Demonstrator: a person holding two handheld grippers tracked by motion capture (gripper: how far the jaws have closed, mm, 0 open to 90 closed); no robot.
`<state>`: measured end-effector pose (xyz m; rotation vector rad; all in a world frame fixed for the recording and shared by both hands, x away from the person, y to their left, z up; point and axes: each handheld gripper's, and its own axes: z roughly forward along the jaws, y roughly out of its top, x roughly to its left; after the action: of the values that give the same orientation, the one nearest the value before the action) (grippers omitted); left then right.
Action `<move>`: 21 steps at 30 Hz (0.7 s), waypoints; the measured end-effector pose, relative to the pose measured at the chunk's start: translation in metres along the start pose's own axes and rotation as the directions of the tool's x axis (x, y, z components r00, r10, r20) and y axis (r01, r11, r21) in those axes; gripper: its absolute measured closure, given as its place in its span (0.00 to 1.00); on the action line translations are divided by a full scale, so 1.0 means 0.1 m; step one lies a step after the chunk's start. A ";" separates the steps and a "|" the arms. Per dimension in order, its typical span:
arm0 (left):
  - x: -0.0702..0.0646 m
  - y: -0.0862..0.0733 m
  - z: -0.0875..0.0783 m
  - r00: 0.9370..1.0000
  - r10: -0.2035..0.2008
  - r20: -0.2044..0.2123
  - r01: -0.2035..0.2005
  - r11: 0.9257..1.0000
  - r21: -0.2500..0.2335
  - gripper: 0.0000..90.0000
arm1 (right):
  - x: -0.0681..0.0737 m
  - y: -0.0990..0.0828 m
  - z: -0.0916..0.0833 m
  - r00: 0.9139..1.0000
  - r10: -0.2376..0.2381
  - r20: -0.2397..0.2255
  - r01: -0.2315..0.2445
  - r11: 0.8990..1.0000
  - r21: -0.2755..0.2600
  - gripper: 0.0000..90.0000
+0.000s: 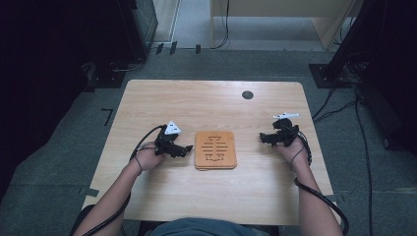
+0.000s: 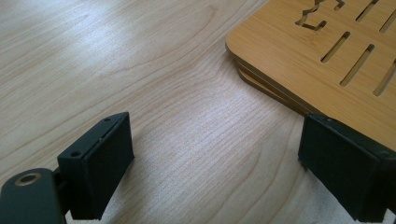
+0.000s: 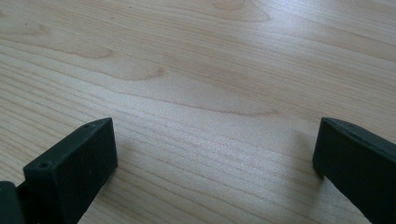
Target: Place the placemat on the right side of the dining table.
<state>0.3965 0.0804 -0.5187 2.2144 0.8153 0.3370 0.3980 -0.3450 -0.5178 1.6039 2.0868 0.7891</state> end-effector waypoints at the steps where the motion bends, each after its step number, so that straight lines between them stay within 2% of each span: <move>1: 0.00 0.00 0.00 1.000 0.000 0.000 0.000 1.000 0.000 0.10 | 0.00 0.01 0.00 1.000 -0.002 -0.001 0.002 1.000 0.006 0.00; 4: 0.00 0.00 0.00 1.000 -0.002 -0.002 0.002 1.000 0.001 0.10 | 0.01 0.03 0.00 1.000 -0.008 -0.007 0.008 0.999 0.034 0.00; 10: 0.00 0.00 0.00 1.000 -0.001 -0.002 0.001 1.000 0.000 0.10 | 0.03 0.06 -0.01 1.000 0.001 -0.023 0.000 0.998 0.056 0.00; 17: 0.00 0.01 0.01 1.000 0.001 0.000 -0.001 1.000 -0.001 0.10 | 0.16 0.12 -0.06 0.998 -0.038 -0.059 0.040 0.999 0.033 0.00; 21: 0.00 0.01 0.01 1.000 0.002 -0.001 -0.002 1.000 -0.001 0.10 | 0.23 0.16 -0.07 0.996 -0.045 -0.075 0.046 0.999 0.018 0.00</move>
<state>0.3972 0.0797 -0.5186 2.2141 0.8131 0.3397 0.3993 -0.3216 -0.5019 1.5536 2.1816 0.8274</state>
